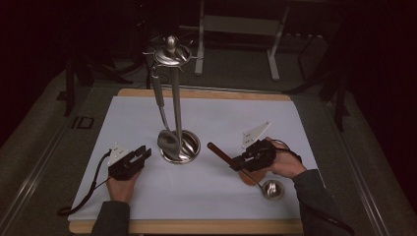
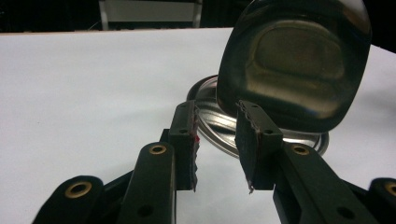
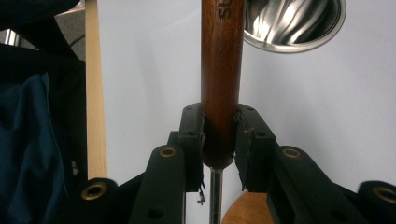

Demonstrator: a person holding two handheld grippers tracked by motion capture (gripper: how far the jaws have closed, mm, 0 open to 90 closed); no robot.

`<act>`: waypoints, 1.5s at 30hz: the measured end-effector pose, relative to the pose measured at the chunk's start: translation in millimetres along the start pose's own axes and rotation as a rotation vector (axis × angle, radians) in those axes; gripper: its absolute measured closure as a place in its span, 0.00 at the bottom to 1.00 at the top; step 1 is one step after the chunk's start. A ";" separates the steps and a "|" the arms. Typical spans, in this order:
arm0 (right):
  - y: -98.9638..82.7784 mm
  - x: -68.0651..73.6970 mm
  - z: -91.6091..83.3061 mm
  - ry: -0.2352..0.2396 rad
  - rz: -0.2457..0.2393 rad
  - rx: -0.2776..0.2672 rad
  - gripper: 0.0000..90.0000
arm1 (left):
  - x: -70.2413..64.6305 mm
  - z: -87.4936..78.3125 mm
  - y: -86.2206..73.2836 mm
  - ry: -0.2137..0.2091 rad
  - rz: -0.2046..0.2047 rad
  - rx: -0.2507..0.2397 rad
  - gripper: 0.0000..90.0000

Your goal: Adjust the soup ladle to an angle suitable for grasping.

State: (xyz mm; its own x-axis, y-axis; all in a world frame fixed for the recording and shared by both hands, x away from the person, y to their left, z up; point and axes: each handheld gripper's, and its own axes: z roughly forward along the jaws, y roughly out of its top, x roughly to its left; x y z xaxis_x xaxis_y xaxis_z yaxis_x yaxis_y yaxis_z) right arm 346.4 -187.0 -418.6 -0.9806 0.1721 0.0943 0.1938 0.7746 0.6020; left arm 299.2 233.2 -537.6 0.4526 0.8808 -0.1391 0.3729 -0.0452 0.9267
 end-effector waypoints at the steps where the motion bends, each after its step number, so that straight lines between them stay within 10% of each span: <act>1: 0.0 0.0 0.0 0.000 0.000 0.000 0.82 | 0.0 0.0 0.0 0.000 0.000 0.000 0.76; 45: 31.7 3.5 -13.1 0.024 0.013 -0.327 0.82 | 0.4 0.4 0.0 -0.002 -0.003 -0.003 0.76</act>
State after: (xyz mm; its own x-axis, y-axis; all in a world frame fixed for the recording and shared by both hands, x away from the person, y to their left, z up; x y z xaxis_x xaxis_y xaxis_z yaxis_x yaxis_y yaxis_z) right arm 348.7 -169.8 -388.8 -0.9792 0.1633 0.1202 0.1903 0.5355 0.8228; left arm 299.7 233.4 -537.8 0.4532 0.8799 -0.1425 0.3715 -0.0412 0.9275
